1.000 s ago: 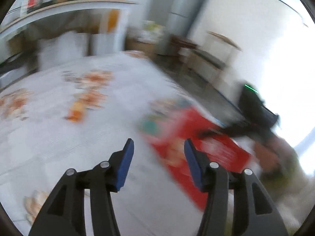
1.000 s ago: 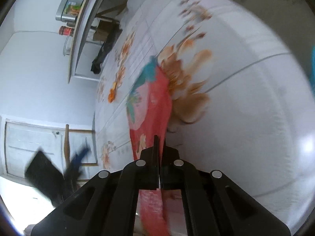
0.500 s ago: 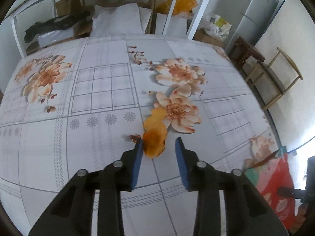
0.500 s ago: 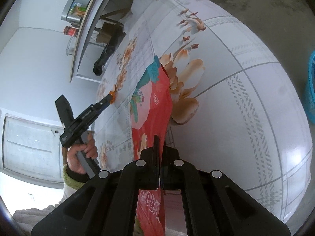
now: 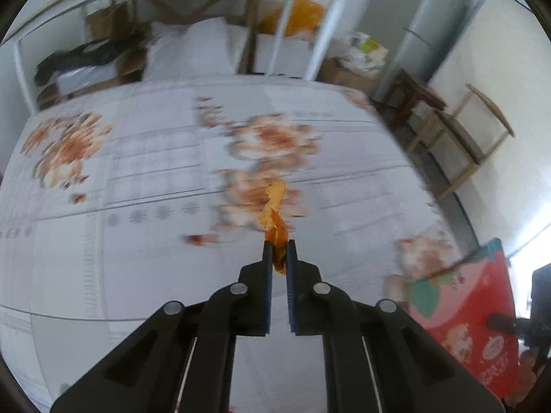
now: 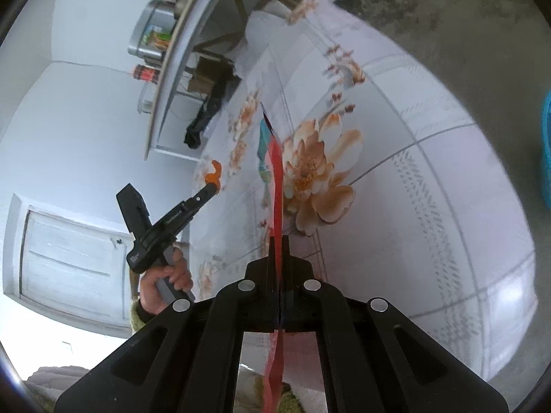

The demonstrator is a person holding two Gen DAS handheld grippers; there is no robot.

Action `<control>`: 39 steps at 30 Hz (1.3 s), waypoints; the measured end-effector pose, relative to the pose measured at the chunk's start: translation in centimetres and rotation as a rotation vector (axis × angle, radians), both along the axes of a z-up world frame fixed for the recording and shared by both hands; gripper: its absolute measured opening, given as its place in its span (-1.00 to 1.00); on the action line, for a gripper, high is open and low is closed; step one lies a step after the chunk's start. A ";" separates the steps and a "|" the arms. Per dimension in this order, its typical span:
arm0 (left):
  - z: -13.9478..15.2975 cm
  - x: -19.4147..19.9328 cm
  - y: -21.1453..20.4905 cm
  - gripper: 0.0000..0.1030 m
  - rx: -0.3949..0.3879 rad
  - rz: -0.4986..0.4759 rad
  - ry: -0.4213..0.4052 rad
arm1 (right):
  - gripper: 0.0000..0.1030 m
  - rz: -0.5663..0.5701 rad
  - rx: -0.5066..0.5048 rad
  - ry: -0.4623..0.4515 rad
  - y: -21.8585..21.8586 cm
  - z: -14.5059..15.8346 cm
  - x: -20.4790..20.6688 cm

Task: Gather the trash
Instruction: 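Carry red bag and orange peel over the wastebasket and open both tools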

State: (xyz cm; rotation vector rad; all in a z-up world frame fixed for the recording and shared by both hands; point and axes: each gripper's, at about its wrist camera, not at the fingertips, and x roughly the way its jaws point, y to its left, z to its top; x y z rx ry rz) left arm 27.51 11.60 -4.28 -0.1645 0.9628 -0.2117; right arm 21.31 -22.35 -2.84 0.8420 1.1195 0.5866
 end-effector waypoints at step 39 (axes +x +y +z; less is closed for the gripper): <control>0.5 -0.4 -37.8 -0.87 -0.050 -0.689 0.123 | -0.20 0.206 -1.318 -0.014 -22.9 -14.4 7.7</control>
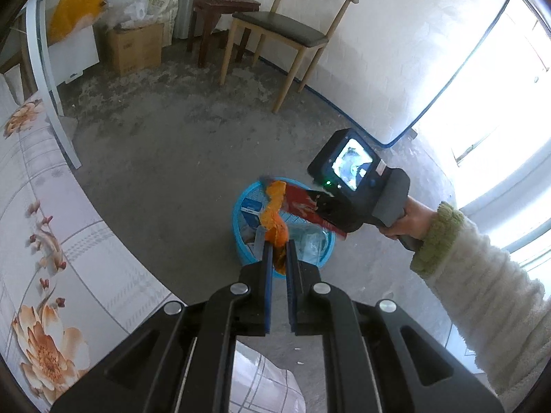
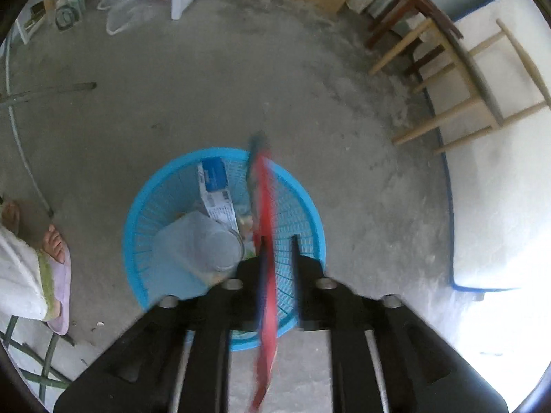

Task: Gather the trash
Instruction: 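Carry red bag and orange peel over the wastebasket and open both tools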

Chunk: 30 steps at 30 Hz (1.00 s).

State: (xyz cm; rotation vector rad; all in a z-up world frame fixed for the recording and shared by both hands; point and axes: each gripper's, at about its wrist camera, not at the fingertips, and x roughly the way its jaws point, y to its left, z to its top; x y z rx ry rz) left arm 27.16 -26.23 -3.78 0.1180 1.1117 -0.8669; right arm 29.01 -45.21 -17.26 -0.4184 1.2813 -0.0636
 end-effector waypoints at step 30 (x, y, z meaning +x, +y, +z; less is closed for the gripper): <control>-0.6 -0.2 -7.2 0.12 -0.018 -0.036 0.078 | 0.13 -0.676 0.571 -0.377 -2.9 11.0 -24.9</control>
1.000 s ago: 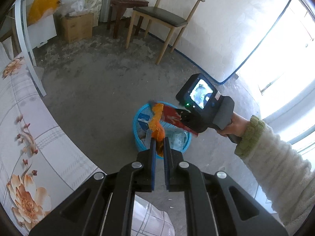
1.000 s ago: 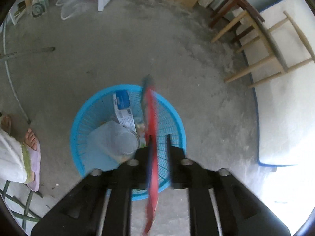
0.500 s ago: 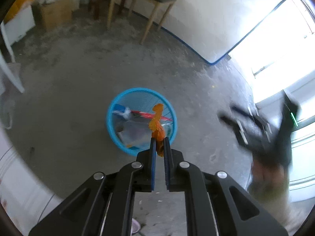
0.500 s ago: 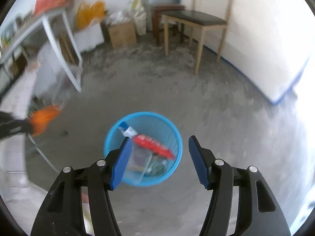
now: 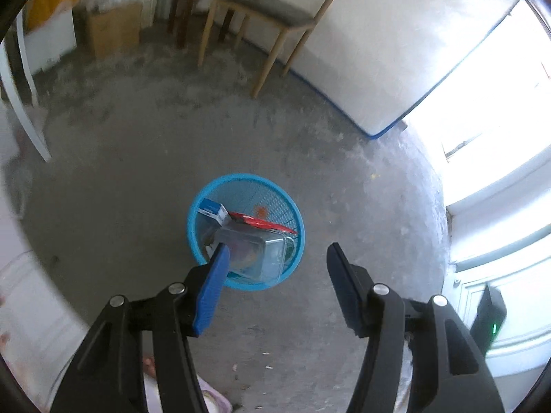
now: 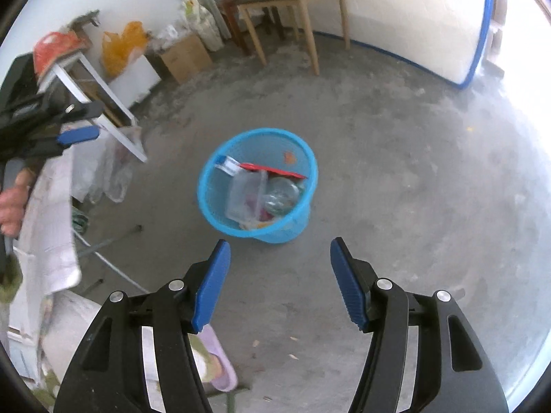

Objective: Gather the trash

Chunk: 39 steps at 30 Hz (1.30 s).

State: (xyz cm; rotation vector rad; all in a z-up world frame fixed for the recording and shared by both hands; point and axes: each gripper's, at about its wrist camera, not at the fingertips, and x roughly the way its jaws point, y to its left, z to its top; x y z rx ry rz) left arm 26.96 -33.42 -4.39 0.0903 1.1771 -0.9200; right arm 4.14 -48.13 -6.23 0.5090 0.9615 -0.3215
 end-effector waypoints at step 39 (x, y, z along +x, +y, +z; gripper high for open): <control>6.2 -23.4 24.4 0.89 0.097 0.669 -0.522 | 0.85 0.122 -0.443 -0.255 20.2 11.0 -4.8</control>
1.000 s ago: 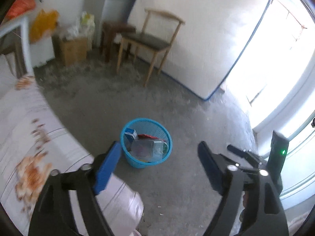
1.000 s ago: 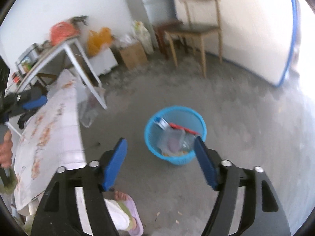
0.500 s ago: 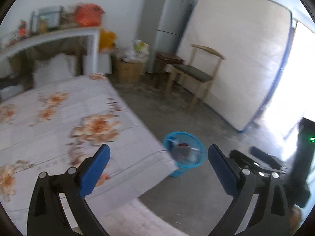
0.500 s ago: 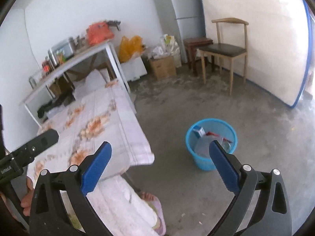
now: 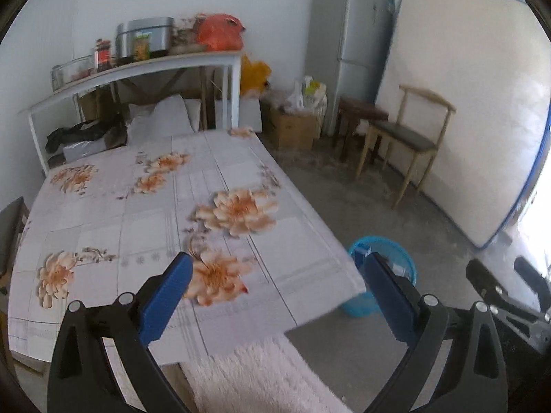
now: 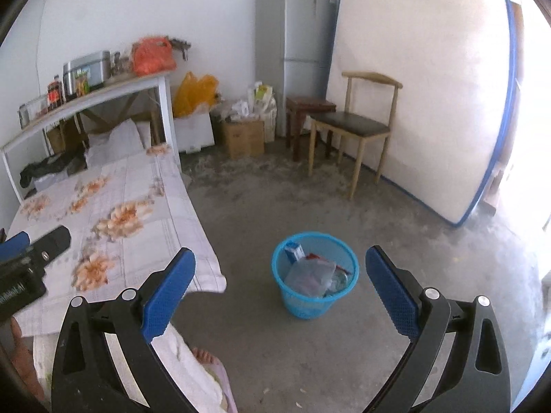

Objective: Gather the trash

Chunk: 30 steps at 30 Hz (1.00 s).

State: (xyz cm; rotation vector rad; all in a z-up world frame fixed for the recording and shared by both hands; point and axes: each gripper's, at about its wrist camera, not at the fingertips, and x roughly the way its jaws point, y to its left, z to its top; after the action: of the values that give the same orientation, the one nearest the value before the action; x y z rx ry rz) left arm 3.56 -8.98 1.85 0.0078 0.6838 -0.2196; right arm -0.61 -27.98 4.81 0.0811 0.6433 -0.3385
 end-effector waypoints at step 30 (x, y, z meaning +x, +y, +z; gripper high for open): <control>-2.4 0.6 -3.9 0.89 0.099 -0.026 0.131 | 0.85 -0.133 0.040 0.139 -3.7 -3.3 -0.2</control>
State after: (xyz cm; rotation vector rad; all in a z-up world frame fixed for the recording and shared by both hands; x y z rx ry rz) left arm 4.11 -12.93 -0.54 0.0976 0.8248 -0.2124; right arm -0.78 -31.63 1.49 0.1398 0.7847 -0.4628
